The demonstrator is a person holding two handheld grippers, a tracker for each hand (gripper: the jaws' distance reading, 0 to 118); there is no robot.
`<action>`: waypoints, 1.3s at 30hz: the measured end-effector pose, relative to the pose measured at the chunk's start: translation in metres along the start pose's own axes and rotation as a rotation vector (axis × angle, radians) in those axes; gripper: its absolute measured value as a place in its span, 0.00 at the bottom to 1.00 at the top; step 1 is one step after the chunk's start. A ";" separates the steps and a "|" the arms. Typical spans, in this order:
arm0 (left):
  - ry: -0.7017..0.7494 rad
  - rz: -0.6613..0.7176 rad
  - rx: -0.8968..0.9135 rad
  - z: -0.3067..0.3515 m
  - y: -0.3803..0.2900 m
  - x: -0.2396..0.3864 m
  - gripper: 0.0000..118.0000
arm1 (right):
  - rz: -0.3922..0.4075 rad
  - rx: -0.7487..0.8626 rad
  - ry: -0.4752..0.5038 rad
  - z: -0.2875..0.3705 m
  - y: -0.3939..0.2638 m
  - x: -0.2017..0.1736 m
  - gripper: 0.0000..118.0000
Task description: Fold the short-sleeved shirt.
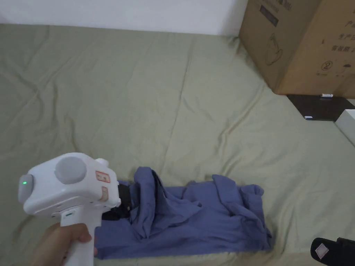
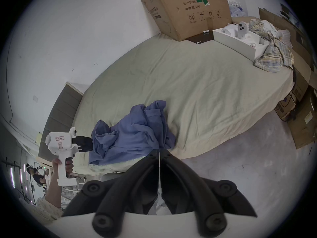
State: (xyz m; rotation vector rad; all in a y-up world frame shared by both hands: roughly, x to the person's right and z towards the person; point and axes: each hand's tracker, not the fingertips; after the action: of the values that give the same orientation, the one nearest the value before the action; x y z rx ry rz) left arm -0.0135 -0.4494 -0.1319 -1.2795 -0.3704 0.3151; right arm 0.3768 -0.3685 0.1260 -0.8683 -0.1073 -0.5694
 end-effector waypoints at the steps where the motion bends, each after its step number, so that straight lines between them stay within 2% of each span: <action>1: 0.029 -0.026 0.003 -0.003 0.001 0.008 0.00 | -0.005 0.004 0.000 0.001 -0.001 0.000 0.01; 3: 0.065 -0.047 -0.023 -0.007 -0.001 0.026 0.00 | -0.013 0.011 -0.001 0.003 -0.005 -0.002 0.01; 5: 0.097 -0.088 -0.019 -0.010 0.002 0.041 0.00 | -0.036 0.011 -0.023 0.009 -0.005 0.014 0.01; 12: 0.026 -0.146 -0.047 -0.031 -0.004 0.087 0.00 | -0.061 0.012 -0.031 0.013 -0.014 0.014 0.01; 15: -0.102 -0.105 -0.124 -0.044 -0.014 0.107 0.00 | -0.069 0.010 -0.038 0.017 -0.020 0.009 0.01; 16: -0.120 -0.120 -0.140 -0.049 -0.018 0.115 0.00 | -0.081 0.005 -0.032 0.017 -0.014 0.023 0.01; 20: -0.215 -0.163 -0.221 -0.060 -0.033 0.135 0.00 | -0.085 0.010 -0.044 0.023 -0.013 0.021 0.01; 23: -0.449 -0.144 -0.271 -0.042 -0.037 0.136 0.00 | -0.084 0.016 -0.050 0.027 -0.012 0.017 0.01; 25: -0.602 -0.122 -0.240 -0.014 -0.028 0.125 0.00 | -0.081 0.019 -0.050 0.029 -0.007 0.018 0.01; 27: -0.668 -0.118 -0.178 0.018 -0.015 0.104 0.00 | -0.072 0.023 -0.044 0.029 -0.005 0.014 0.01; 31: -0.564 -0.148 -0.009 0.074 0.012 0.037 0.00 | -0.042 0.022 -0.020 0.020 0.003 0.006 0.01; 34: -0.429 -0.071 0.015 0.089 0.024 -0.025 0.00 | -0.021 0.013 -0.004 0.009 0.009 -0.005 0.01; 37: -0.462 0.073 -0.026 0.085 0.022 -0.086 0.00 | -0.004 -0.003 0.016 -0.003 0.013 -0.016 0.01; 39: -0.489 0.152 0.013 0.082 0.014 -0.116 0.03 | 0.009 -0.020 0.023 -0.011 0.015 -0.023 0.01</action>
State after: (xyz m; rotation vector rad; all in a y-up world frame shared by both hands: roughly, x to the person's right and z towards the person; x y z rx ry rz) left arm -0.1539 -0.4247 -0.1364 -1.2125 -0.6842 0.7638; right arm 0.3632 -0.3594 0.1016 -0.8809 -0.0771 -0.5728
